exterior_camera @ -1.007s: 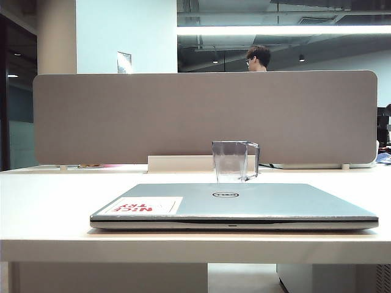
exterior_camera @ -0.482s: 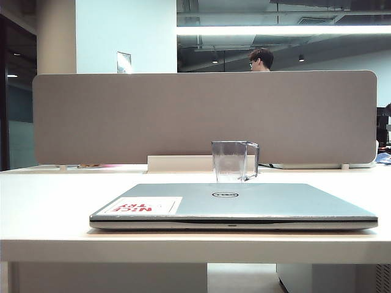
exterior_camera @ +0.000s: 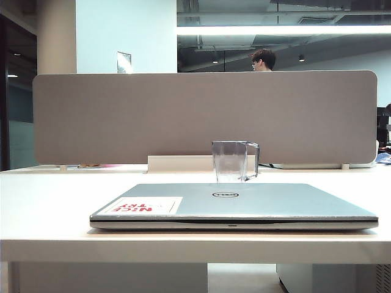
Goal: Pick up the water cup and place it on the side of the laptop away from you.
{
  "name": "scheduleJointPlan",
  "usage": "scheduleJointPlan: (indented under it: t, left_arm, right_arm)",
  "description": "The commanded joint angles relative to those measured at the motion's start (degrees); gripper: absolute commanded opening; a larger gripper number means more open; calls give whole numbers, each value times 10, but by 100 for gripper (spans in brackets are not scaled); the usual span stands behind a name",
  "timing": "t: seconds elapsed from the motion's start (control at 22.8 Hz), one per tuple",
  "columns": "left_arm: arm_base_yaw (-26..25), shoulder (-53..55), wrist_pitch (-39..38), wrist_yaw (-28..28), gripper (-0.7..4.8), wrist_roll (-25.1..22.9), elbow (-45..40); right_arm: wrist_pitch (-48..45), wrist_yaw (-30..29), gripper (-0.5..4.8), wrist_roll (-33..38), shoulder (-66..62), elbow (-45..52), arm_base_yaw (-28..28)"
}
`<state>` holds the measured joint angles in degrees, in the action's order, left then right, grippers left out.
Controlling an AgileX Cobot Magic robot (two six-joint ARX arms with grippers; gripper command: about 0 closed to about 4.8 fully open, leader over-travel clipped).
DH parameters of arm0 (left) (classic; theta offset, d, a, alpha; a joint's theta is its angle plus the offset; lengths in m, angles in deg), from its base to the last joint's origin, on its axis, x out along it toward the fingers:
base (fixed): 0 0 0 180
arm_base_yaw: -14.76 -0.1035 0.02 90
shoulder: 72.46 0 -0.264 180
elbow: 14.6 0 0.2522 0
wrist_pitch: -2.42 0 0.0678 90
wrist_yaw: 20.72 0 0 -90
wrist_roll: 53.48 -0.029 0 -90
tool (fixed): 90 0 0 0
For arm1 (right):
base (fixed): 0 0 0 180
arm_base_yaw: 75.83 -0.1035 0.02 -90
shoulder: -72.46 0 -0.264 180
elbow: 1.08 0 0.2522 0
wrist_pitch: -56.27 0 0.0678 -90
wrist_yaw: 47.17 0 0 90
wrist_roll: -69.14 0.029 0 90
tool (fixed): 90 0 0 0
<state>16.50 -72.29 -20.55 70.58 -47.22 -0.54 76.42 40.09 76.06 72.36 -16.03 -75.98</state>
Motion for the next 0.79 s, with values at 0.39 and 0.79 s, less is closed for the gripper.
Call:
scheduleJointPlan:
  t: [0.39, 0.79]
  left_arm:
    - [0, 1, -2, 0, -6, 2, 2]
    - [0, 1, -2, 0, -6, 2, 2]
  right_arm:
    - [-36, 71, -8, -41, 1, 12, 3]
    - [-36, 69, -8, -40, 1, 12, 2]
